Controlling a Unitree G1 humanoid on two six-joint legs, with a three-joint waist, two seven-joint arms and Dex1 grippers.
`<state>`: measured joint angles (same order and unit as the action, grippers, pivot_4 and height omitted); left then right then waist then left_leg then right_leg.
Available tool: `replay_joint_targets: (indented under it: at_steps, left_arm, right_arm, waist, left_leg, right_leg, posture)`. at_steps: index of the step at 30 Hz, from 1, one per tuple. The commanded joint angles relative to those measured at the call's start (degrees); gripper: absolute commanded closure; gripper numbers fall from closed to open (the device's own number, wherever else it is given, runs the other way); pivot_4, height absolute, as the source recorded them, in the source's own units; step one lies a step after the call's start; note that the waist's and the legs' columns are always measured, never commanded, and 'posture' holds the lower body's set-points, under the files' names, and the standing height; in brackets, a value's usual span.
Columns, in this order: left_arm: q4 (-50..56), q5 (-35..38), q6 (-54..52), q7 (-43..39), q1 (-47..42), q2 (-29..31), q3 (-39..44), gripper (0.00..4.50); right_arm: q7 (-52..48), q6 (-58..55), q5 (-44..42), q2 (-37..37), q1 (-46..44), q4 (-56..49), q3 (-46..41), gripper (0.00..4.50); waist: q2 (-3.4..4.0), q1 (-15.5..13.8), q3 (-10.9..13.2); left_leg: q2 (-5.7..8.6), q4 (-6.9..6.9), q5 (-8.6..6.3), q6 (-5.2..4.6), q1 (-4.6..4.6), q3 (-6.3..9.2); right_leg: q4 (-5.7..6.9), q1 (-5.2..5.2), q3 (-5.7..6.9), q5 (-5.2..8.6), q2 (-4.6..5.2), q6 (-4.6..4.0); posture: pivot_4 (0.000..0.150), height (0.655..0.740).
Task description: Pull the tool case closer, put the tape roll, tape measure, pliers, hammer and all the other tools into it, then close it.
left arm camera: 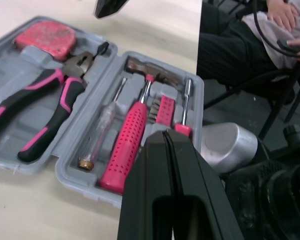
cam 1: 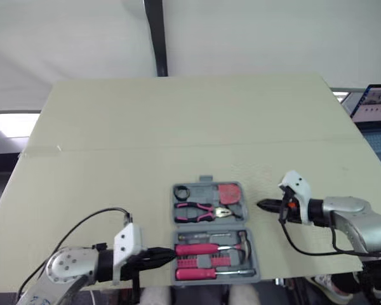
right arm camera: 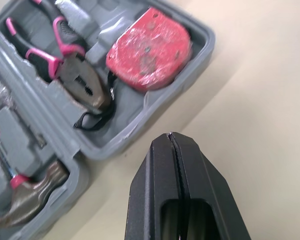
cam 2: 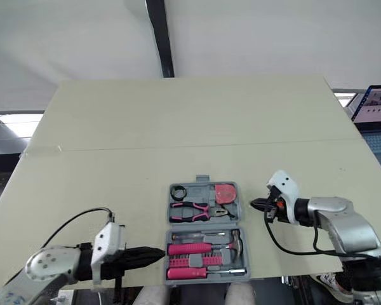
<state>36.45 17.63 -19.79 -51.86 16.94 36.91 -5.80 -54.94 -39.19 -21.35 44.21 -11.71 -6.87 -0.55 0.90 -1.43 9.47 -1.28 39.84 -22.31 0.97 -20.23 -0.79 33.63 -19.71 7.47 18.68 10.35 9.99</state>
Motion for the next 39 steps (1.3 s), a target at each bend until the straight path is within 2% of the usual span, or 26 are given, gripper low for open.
replay_joint_targets:
  at_steps: [1,11,14,21,22,31,39]
  left_arm:
    - [-3.75,-4.69,4.67,1.93,-1.68,-1.86,-5.22,4.47]
    - [-14.85,-9.53,8.82,2.07,-7.53,-4.47,-12.33,4.47]
    - [-15.51,-10.29,9.59,1.81,-8.19,-4.29,-13.27,4.50]
    - [-17.27,-11.61,10.14,1.64,-8.77,-4.71,-15.57,4.50]
    - [-17.90,-11.99,10.25,1.65,-9.03,-4.78,-15.99,4.50]
    - [-20.01,-13.48,10.41,1.57,-9.72,-4.34,-17.52,4.50]
    - [-19.74,-14.55,9.80,1.55,-9.22,-3.14,-18.08,4.50]
  right_arm:
    - [0.91,-0.23,-0.13,0.15,-1.66,1.77,-1.27,4.48]
    - [2.37,-3.10,-0.99,-1.43,-8.08,8.50,-1.83,4.48]
    - [2.45,-7.36,-3.82,-2.21,-10.10,10.53,-3.87,3.70]
    - [1.52,-17.45,-9.05,-3.23,-13.64,14.19,-5.15,0.29]
    - [1.19,-18.60,-9.69,-3.47,-14.47,15.30,-5.18,0.04]
    - [-0.70,-25.34,-11.93,-7.60,-21.91,28.03,-3.78,0.04]
    - [-3.84,-28.60,-13.97,-11.08,-24.45,34.67,-4.17,0.04]
  waist:
    - [0.00,0.05,0.00]
    - [0.01,0.11,0.00]
    - [0.01,0.04,0.00]
    - [0.02,0.14,0.00]
    - [0.02,0.14,0.00]
    - [0.04,0.09,-0.01]
    - [0.06,0.20,-0.02]
  left_leg:
    - [0.00,0.00,0.00,0.00,0.00,0.00]
    - [0.00,0.00,0.00,0.00,-0.01,-0.02]
    - [0.00,0.00,0.00,0.00,-0.01,-0.02]
    - [0.00,0.00,0.00,0.00,-0.02,-0.02]
    - [0.00,0.01,0.00,0.00,-0.02,-0.03]
    - [0.00,0.01,0.00,0.00,-0.01,-0.02]
    - [0.01,0.01,0.00,0.00,0.00,-0.02]
  right_leg:
    - [0.01,0.00,0.00,0.00,0.00,0.00]
    - [0.06,-0.06,0.00,0.00,0.00,0.00]
    - [0.08,-0.06,0.01,0.00,0.00,0.00]
    - [0.08,-0.07,0.00,0.00,0.00,0.00]
    - [0.09,-0.07,0.00,0.00,0.00,0.00]
    - [0.11,-0.06,0.00,0.00,0.00,0.00]
    - [0.13,-0.06,0.00,0.00,0.00,0.01]
  posture:
    - [0.150,0.7400]
    - [0.150,0.7400]
    - [0.150,0.7400]
    - [0.150,0.7400]
    - [0.150,0.7400]
    - [0.150,0.7400]
    - [0.150,0.7400]
